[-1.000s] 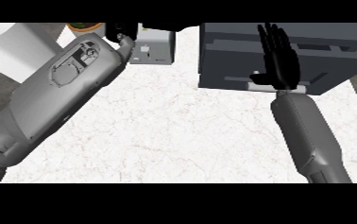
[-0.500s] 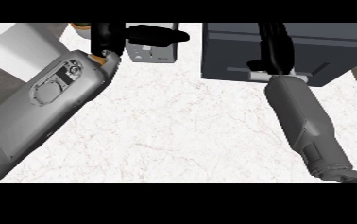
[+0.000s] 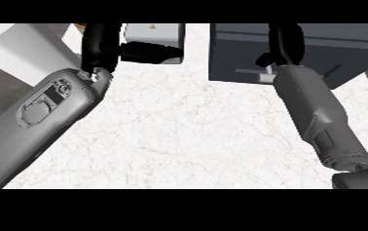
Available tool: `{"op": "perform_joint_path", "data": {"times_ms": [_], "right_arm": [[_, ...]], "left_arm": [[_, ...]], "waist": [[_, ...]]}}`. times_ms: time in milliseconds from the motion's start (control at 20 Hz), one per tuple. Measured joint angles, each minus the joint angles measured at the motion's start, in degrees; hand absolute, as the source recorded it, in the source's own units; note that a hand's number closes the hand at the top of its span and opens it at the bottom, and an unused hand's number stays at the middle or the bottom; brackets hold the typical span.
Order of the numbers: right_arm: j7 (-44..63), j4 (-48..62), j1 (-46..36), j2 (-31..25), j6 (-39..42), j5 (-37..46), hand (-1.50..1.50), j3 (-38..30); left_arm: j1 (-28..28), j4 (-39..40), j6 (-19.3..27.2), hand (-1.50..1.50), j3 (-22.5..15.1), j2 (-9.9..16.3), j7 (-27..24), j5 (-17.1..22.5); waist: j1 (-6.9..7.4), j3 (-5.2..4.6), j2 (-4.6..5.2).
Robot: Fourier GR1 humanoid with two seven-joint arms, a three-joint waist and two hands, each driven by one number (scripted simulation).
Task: Pick up the can, place it into the drawer and close the drawer
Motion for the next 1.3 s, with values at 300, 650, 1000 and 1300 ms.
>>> {"op": "perform_joint_path", "data": {"times_ms": [300, 650, 1000, 1300], "right_arm": [[-1.0, 3.8, -3.0, -0.4, 0.7, -0.1, -1.5, -0.9], [-9.3, 3.7, -3.6, 0.1, 2.4, -6.1, -1.5, -5.8], [-17.0, 2.2, -5.4, 2.6, 6.7, -14.7, -1.5, -12.9], [-22.0, 0.9, -7.1, 5.0, 13.3, -24.7, -1.5, -20.5]], "left_arm": [[2.3, -1.5, -0.9, -1.5, 0.5, 0.5, -1.0, -0.9], [5.4, -4.0, -1.2, -1.5, 1.3, 1.3, -1.9, -1.1], [7.7, -5.1, -0.8, -1.5, 1.5, 1.4, -2.1, -1.8], [10.9, -6.0, -0.9, -1.5, 2.4, 2.2, -3.3, -2.2]], "waist": [[-0.3, 0.09, 0.4], [-0.77, 0.24, 0.47], [-1.4, 0.34, 0.44], [-2.03, 0.37, 0.27]]}}
